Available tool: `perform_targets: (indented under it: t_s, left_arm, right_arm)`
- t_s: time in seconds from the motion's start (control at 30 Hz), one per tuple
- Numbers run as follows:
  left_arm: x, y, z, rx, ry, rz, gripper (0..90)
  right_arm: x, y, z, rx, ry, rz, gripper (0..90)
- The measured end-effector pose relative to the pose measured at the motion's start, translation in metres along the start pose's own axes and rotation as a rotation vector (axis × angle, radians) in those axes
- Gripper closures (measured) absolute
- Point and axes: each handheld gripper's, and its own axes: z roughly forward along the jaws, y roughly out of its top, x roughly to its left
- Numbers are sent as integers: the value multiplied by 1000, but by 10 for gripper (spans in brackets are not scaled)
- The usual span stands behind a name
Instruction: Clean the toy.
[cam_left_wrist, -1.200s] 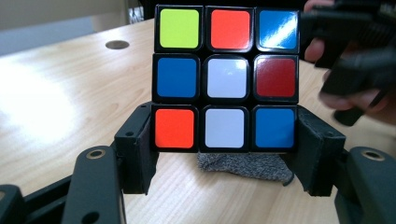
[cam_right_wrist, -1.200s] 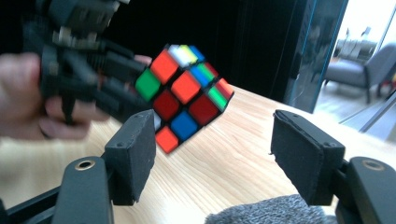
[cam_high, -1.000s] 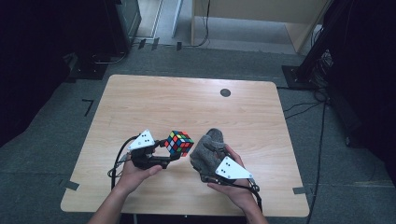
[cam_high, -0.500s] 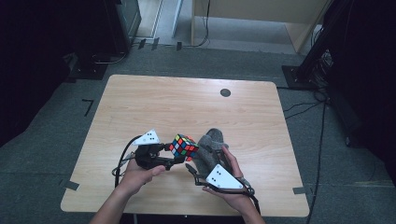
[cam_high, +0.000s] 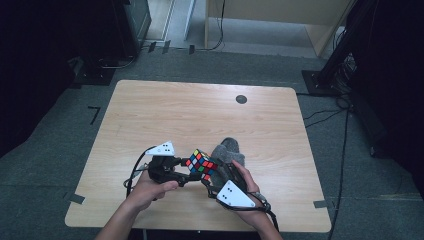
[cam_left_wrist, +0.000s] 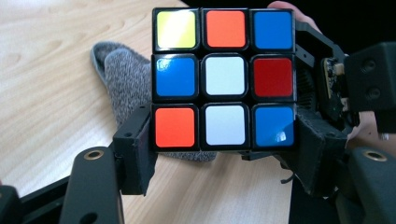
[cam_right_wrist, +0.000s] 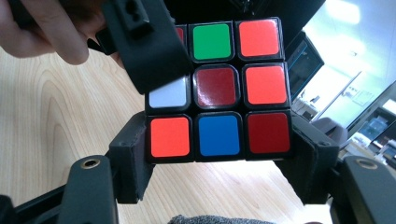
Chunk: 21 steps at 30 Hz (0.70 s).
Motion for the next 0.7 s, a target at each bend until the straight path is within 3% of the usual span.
perform_targets:
  t_s: [0.07,0.17,0.3,0.33,0.37,0.4,0.43,0.47,0.5,0.53,0.57,0.63,0.67,0.7]
  left_arm:
    - [-3,0,1,9,3,44,237]
    - [-4,-1,1,9,10,65,199]
    - [-2,-2,-4,-33,23,103,173]
    - [-2,-3,-6,-50,17,118,173]
    - [1,-4,-9,-71,7,131,175]
    - [1,-4,-9,-71,7,131,176]
    - [2,-6,-10,-82,24,140,176]
    - [5,-9,-8,-78,64,158,175]
    - [5,-9,-8,-78,64,158,172]
    - [5,-11,-7,-78,92,168,172]
    - [3,-15,-3,-72,174,219,117]
    - [-2,-18,1,-63,250,288,77]
    - [-2,-18,1,-63,250,288,73]
    - [-8,-21,6,-63,324,367,57]
  right_arm:
    - [-4,-1,-1,8,9,34,342]
    - [-8,-3,-4,29,11,60,342]
    - [-15,-6,-6,62,0,103,342]
    - [-18,-7,-7,71,-6,124,342]
    - [-25,-8,-10,86,-6,192,342]
    - [-25,-8,-10,86,-6,192,342]
    - [-34,-6,-14,84,3,280,342]
    - [-36,-5,-15,83,9,312,343]
    - [-39,-3,-17,79,20,352,342]
    - [-39,-3,-17,79,20,352,342]
    - [-42,2,-19,73,40,417,342]
    - [-44,8,-22,76,73,497,342]
    - [-44,8,-22,76,73,497,342]
    - [-46,14,-23,109,97,572,342]
